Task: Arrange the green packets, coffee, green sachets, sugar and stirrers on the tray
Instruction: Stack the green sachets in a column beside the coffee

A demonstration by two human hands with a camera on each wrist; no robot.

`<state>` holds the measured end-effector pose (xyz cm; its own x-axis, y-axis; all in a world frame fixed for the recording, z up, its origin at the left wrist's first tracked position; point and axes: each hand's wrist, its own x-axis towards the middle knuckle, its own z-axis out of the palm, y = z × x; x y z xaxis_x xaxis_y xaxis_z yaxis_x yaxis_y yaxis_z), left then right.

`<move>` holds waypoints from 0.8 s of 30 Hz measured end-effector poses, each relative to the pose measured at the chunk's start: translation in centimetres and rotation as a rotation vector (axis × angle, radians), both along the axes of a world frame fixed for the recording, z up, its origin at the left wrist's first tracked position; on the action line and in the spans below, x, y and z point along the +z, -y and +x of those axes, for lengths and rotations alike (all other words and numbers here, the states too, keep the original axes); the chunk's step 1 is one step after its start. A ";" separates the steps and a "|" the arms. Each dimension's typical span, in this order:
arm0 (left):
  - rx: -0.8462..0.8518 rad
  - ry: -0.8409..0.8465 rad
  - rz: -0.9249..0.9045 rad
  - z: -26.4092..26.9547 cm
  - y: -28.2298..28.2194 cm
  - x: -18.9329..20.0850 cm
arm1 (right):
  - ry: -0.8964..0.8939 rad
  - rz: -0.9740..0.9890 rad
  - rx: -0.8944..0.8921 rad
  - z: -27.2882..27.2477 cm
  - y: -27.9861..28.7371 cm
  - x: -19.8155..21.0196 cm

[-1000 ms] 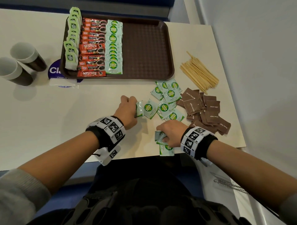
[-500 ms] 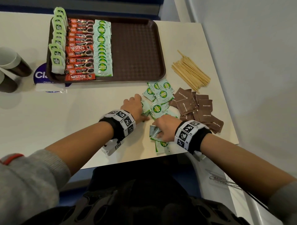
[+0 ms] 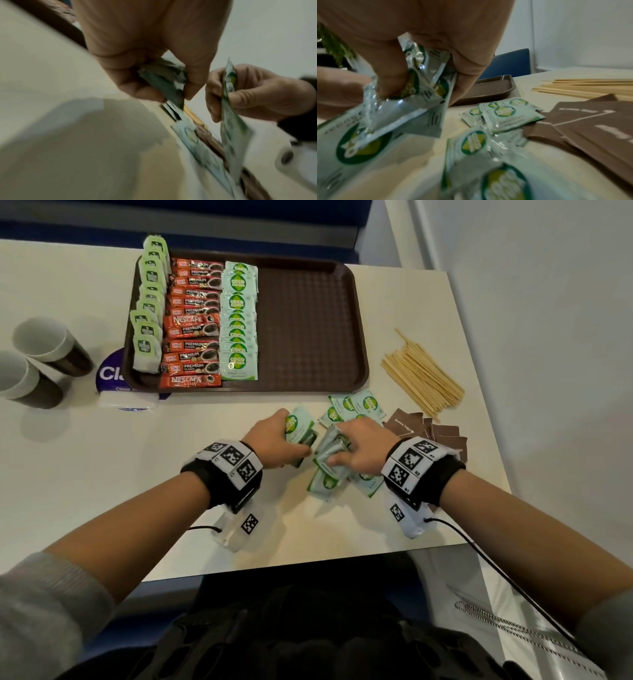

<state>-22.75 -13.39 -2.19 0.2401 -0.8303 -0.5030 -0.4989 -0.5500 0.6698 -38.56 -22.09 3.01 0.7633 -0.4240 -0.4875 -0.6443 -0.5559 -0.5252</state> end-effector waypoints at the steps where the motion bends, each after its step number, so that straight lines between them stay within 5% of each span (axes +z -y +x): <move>1: 0.066 -0.067 -0.038 0.6 0.0 0.0 | 0.060 0.014 -0.040 0.6 0.2 0.1; 7: 0.357 -0.167 -0.167 3.9 -0.1 0.3 | 0.328 0.114 -0.188 5.1 1.3 0.5; 11: 0.330 -0.261 -0.224 5.6 -0.3 0.7 | 0.448 0.277 -0.303 8.3 1.7 0.3; 20: 0.647 -0.627 -0.265 8.2 1.1 3.1 | 0.479 0.415 -0.442 13.5 2.5 -0.3; 24: 0.670 -0.571 -0.284 9.7 1.4 2.8 | 0.495 0.371 -0.515 14.2 3.1 0.1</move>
